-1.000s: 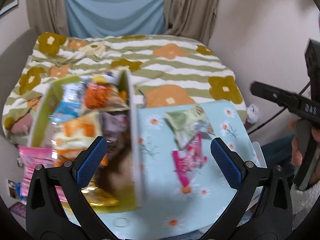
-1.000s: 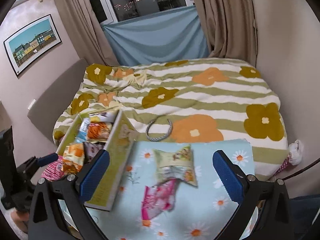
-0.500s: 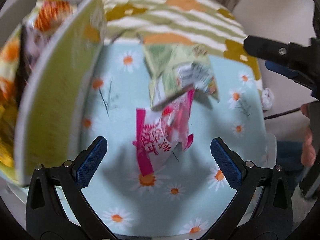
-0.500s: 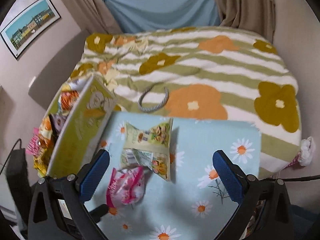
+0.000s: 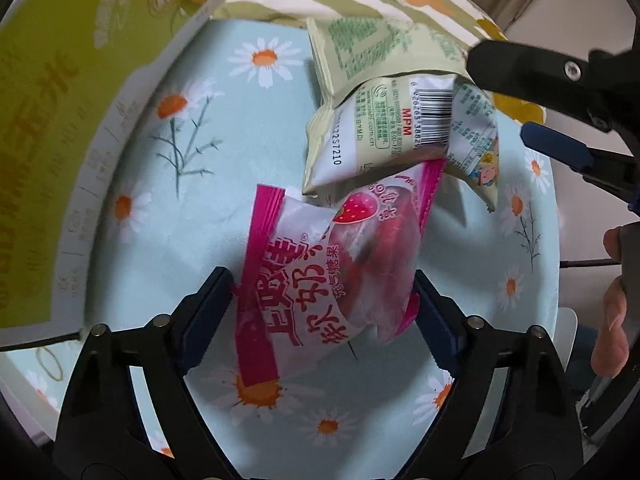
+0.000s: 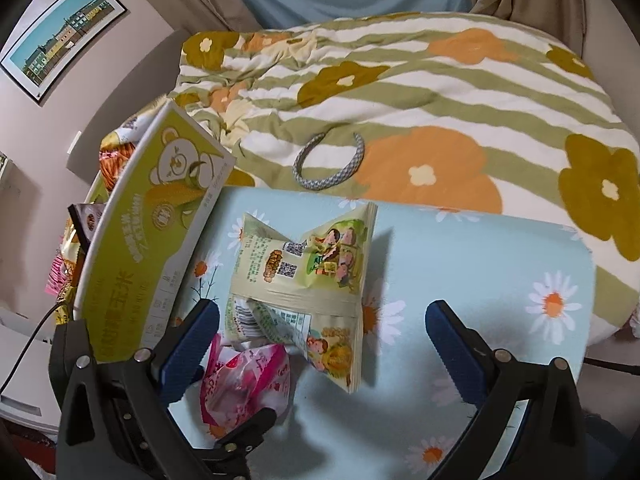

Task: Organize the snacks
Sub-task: 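Grasp the pink strawberry bag with the left gripper while the right gripper grasps the green cartoon bag, then carry the strawberry bag into the box while the right gripper carries the green bag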

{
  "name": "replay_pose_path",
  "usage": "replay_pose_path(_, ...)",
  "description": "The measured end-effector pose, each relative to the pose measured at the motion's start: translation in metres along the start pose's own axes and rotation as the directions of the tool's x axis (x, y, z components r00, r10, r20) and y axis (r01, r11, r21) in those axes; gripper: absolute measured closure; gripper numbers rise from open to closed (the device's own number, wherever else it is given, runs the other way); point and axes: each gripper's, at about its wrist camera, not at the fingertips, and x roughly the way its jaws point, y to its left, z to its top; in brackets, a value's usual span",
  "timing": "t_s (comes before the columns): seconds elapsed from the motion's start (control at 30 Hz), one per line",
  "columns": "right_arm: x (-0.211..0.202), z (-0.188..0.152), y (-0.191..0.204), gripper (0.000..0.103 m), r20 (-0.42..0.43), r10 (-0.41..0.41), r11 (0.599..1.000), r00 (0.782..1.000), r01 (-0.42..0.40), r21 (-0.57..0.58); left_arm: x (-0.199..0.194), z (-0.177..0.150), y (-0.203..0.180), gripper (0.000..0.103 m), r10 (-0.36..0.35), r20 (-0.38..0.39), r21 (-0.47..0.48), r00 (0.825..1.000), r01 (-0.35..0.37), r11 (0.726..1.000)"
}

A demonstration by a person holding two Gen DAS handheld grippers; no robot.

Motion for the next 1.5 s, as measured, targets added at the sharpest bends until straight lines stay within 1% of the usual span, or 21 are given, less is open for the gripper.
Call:
replay_pose_path(0.07,0.007,0.001,0.000,0.000,-0.010,0.017,1.000,1.000,-0.017,0.007,0.000,0.000,0.000,0.019,-0.002,0.009,0.002,1.000,0.002,1.000)
replay_pose_path(0.13,0.013,0.002,0.000,0.000,-0.021,0.027,1.000,0.999,-0.027,0.009,-0.001,0.000,-0.001,0.029,-0.003,0.020,0.016,1.000,0.003,1.000)
replay_pose_path(0.23,0.019,0.005,0.002,0.000,-0.030,0.037,0.999,0.999,-0.037,0.005,-0.002,-0.002,0.001,0.038,-0.005,0.028,0.026,1.000,0.004,1.000)
replay_pose_path(0.43,0.029,0.012,0.008,0.000,-0.039,0.042,0.999,0.998,-0.042,-0.001,-0.009,-0.004,0.008,0.047,-0.033,0.028,0.032,0.999,0.032,0.999)
replay_pose_path(0.63,0.041,0.015,0.013,0.000,-0.056,0.048,0.999,0.997,-0.047,0.018,-0.016,-0.007,0.004,0.049,-0.025,0.022,0.061,0.999,0.023,0.998)
replay_pose_path(0.93,0.058,0.018,0.014,0.000,-0.077,0.019,0.999,0.997,-0.017,0.029,-0.026,-0.012,0.014,0.051,-0.010,0.020,0.085,1.000,0.009,0.996)
replay_pose_path(0.97,0.059,0.018,0.014,0.002,-0.079,0.014,1.000,0.997,-0.012,0.026,-0.023,-0.009,0.015,0.051,-0.008,0.020,0.086,1.000,0.006,0.996)
replay_pose_path(1.0,0.059,0.017,0.014,0.009,-0.077,0.013,1.000,0.997,-0.011,0.026,-0.024,-0.009,0.016,0.051,-0.005,0.020,0.085,1.000,0.004,0.996)
replay_pose_path(1.03,0.060,0.016,0.014,0.014,-0.079,0.018,0.999,0.997,-0.016,0.029,-0.024,-0.008,0.014,0.051,-0.004,0.020,0.082,1.000,0.003,0.997)
replay_pose_path(1.1,0.061,0.015,0.013,0.028,-0.087,0.049,0.998,0.995,-0.045,0.040,-0.026,-0.009,0.018,0.052,-0.003,0.020,0.080,1.000,0.001,0.997)
replay_pose_path(1.2,0.058,0.012,0.017,0.037,-0.088,0.038,0.999,0.995,-0.037,0.017,-0.031,-0.009,0.020,0.053,-0.002,0.026,0.079,1.000,0.000,0.997)
replay_pose_path(1.3,0.052,0.010,0.018,0.040,-0.078,0.053,0.998,0.996,-0.052,0.022,-0.037,-0.008,0.019,0.054,-0.004,0.038,0.083,0.999,0.000,0.997)
replay_pose_path(1.5,0.024,0.013,0.022,0.040,-0.024,0.052,0.998,0.998,-0.051,0.022,-0.062,-0.016,0.013,0.055,-0.017,0.079,0.098,0.997,0.010,0.995)
